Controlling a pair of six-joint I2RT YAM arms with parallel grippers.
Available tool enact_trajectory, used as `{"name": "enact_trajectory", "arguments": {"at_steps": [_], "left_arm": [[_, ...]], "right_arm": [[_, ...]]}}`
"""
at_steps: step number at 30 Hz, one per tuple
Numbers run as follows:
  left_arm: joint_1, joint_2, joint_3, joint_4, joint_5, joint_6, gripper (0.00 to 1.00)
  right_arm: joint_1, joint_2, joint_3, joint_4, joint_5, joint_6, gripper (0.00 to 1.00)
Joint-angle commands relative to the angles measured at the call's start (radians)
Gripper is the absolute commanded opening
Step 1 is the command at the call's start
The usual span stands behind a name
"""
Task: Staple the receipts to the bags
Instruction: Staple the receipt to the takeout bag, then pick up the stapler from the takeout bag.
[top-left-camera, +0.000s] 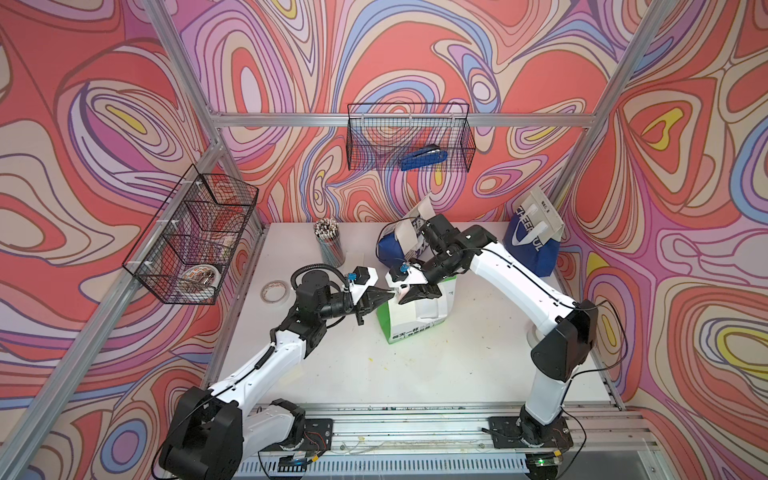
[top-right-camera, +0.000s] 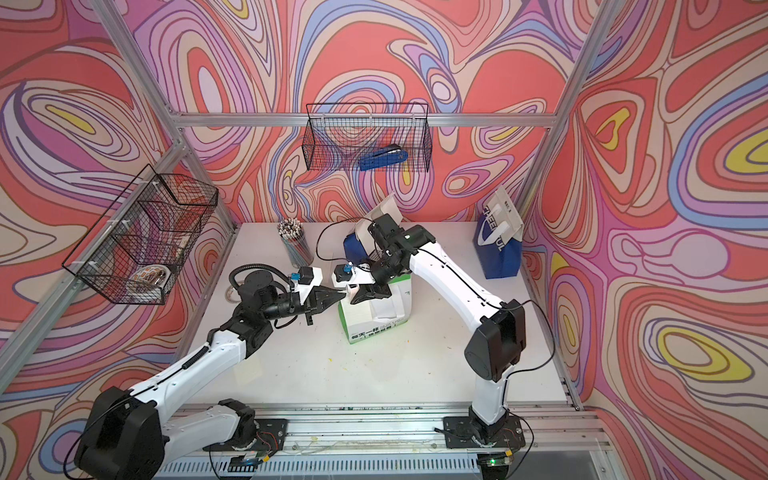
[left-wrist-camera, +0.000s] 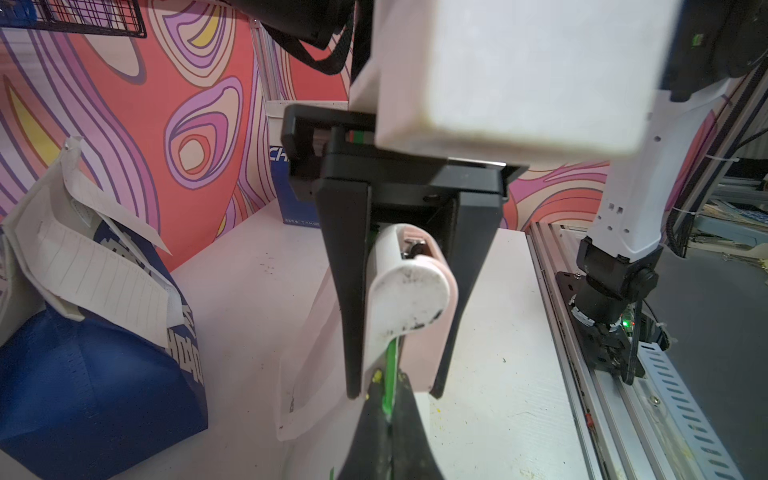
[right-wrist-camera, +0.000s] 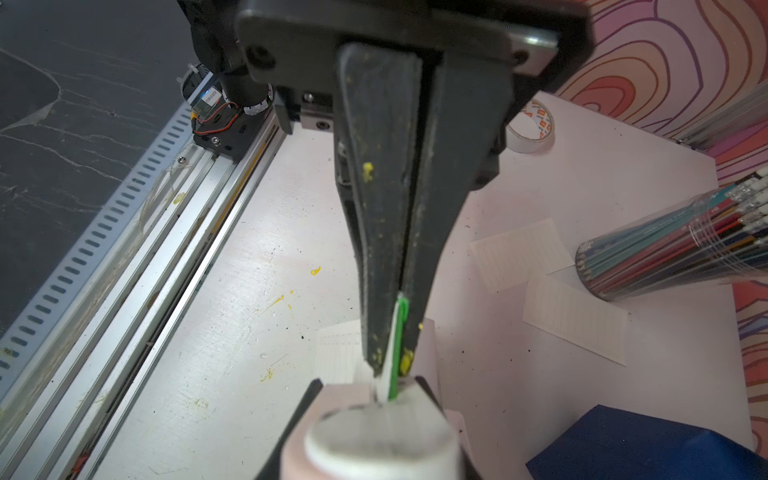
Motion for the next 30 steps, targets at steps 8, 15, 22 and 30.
{"name": "enact_trajectory", "arguments": {"at_steps": [8, 15, 22, 30], "left_arm": [[0.002, 0.001, 0.005, 0.003, -0.083, -0.020, 0.00], [0.002, -0.001, -0.019, 0.055, -0.162, -0.059, 0.00], [0.000, 0.015, -0.017, 0.073, -0.192, -0.097, 0.00], [0.001, 0.014, -0.013, 0.076, -0.185, -0.113, 0.00]], "right_arm": [[0.006, -0.162, -0.149, 0.286, -0.011, 0.307, 0.66], [0.005, -0.420, -0.455, 0.837, 0.201, 0.873, 0.77], [0.103, -0.495, -0.565, 0.986, 0.567, 1.387, 0.67], [0.246, -0.389, -0.451, 0.747, 0.981, 1.565, 0.78]]}}
